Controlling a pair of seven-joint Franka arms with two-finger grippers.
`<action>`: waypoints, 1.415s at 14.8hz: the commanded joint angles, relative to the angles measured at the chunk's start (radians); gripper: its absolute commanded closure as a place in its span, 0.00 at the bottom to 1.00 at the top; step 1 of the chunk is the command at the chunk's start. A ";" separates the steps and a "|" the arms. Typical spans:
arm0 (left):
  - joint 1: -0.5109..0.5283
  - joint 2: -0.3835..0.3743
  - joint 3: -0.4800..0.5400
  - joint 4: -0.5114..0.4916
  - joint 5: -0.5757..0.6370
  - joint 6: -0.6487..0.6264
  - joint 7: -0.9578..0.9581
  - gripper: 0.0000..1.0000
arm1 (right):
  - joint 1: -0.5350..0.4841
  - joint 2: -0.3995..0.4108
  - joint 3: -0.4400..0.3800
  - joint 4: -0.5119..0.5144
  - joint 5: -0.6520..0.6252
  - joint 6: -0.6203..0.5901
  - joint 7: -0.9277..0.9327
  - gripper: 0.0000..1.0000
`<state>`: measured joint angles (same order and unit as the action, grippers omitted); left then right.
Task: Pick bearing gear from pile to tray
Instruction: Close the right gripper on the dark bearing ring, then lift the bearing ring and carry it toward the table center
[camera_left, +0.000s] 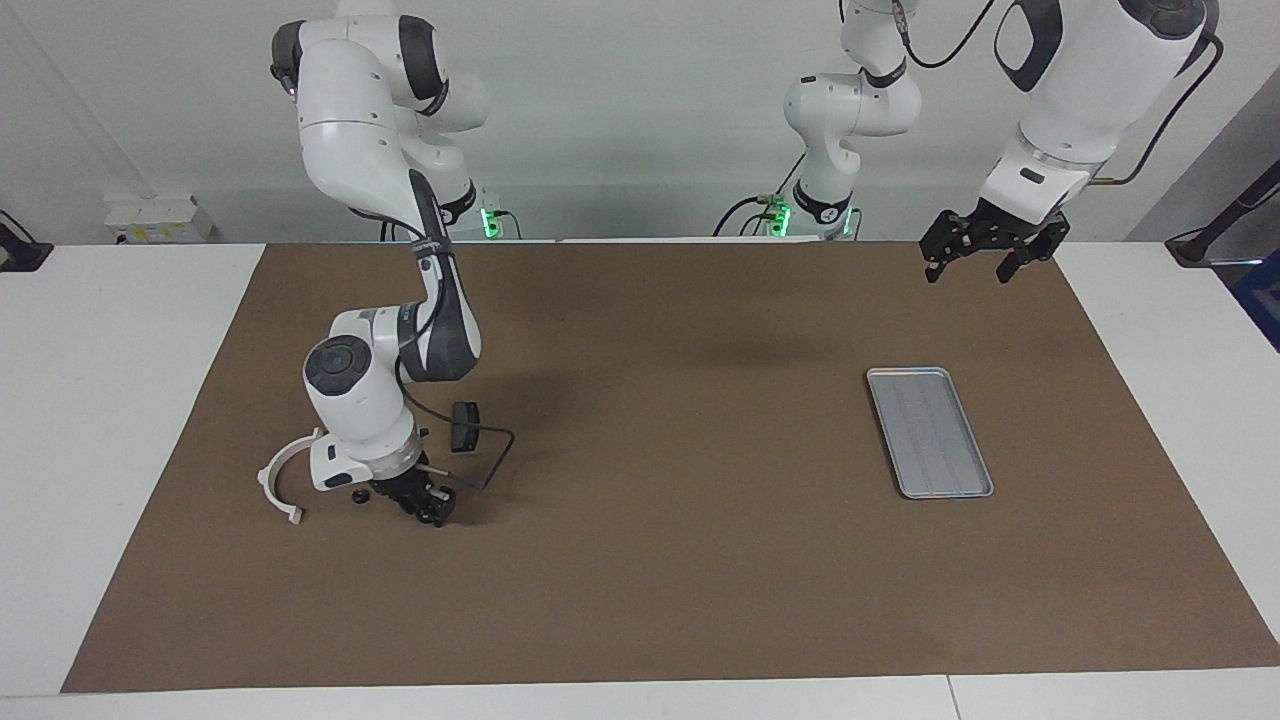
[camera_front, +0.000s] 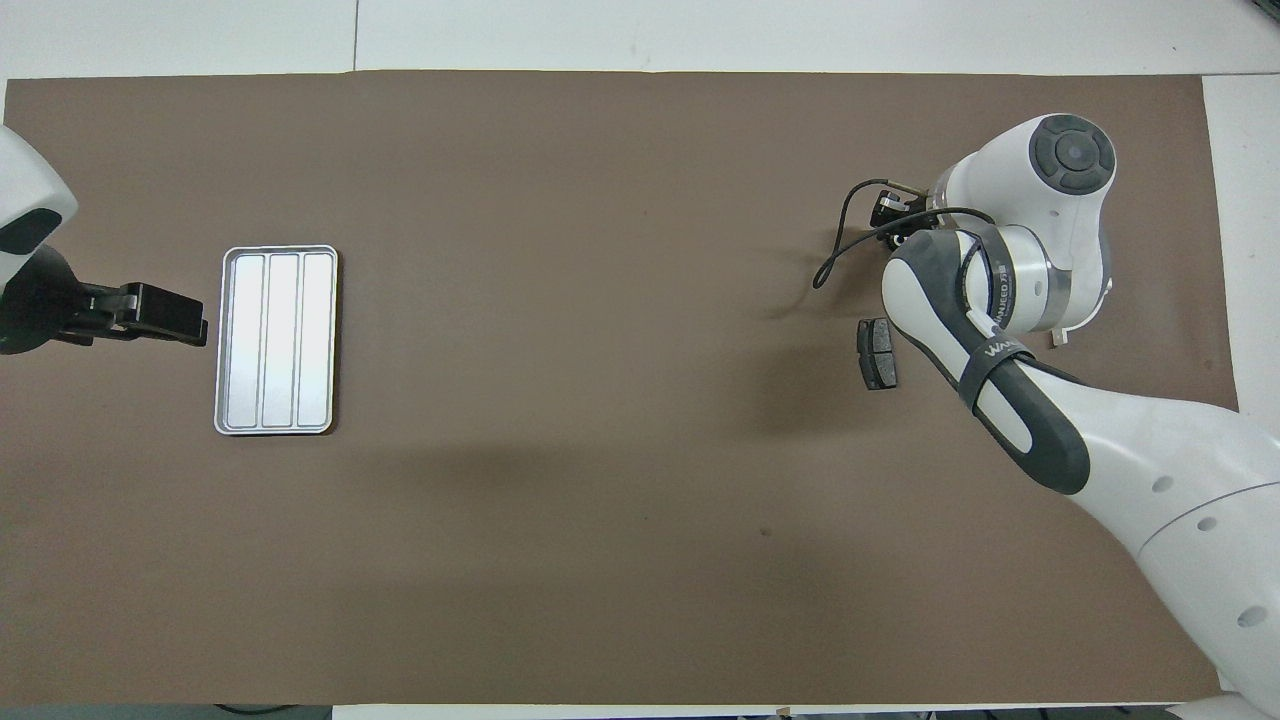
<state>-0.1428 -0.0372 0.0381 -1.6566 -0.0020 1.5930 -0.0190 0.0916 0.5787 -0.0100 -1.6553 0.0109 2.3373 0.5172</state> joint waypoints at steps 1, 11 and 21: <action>-0.003 -0.013 0.006 -0.008 -0.010 -0.007 0.004 0.00 | 0.005 0.016 0.008 0.003 0.017 -0.018 0.014 0.69; -0.003 -0.013 0.006 -0.008 -0.010 -0.007 0.004 0.00 | 0.005 0.015 0.008 0.005 0.003 -0.024 0.001 1.00; -0.003 -0.013 0.006 -0.008 -0.010 -0.007 0.004 0.00 | 0.004 -0.023 0.007 0.160 -0.062 -0.297 -0.071 1.00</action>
<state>-0.1428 -0.0372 0.0381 -1.6566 -0.0020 1.5930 -0.0190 0.1014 0.5706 -0.0086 -1.5403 -0.0346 2.1122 0.4847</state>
